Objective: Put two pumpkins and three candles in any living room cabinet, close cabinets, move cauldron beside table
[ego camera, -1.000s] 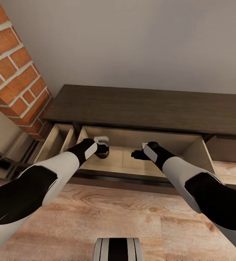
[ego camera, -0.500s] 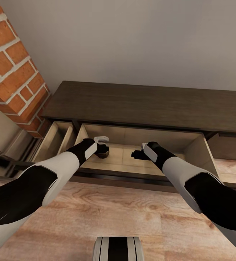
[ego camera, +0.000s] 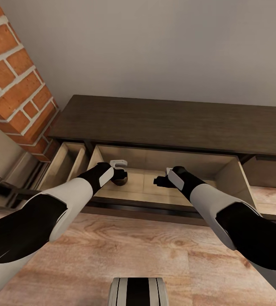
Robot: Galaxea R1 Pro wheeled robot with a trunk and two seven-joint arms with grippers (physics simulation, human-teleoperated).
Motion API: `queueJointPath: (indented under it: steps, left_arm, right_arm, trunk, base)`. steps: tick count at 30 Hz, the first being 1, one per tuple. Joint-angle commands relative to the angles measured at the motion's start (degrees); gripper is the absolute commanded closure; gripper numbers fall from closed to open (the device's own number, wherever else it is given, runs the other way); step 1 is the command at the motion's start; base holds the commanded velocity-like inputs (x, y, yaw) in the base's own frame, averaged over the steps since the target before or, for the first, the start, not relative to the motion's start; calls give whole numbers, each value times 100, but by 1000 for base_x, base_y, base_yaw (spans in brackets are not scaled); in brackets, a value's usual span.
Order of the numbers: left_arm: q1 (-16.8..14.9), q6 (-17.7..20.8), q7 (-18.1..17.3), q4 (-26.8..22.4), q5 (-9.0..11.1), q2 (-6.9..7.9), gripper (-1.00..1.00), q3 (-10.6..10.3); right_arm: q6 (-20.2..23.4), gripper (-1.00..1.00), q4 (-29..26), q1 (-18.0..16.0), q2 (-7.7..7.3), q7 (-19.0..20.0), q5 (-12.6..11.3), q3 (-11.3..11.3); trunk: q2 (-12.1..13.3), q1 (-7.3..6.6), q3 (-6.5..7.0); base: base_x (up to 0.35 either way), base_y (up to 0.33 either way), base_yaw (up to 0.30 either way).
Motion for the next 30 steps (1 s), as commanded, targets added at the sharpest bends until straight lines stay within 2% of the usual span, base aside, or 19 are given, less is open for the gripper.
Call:
queueJointPath:
  steps: [1, 15, 16, 30]
  left_arm:
    - [-1, 28, 41, -12, 48, 1, 100, -34]
    - [-1, 40, 63, -4, 43, 10, 100, -32]
    - [-1, 40, 60, -4, 44, 10, -100, -29]
    - [-1, 42, 11, -4, 55, 10, -100, -25]
  right_arm:
    - [20, -100, -10, -2, -2, -45, -61, 37]
    - [20, -100, -12, -2, -2, -45, -61, 33]
    - [20, -100, -11, -2, -2, -45, -61, 33]
    - [20, -100, -10, -2, -2, -45, -61, 30]
  trunk:
    - [-1, -1, -4]
    - [-1, -1, -4]
    - [-1, -1, -4]
    - [-1, -1, -4]
  base:
    - [0, 0, 0]
    - [0, 0, 0]
    - [0, 0, 0]
    - [0, 0, 0]
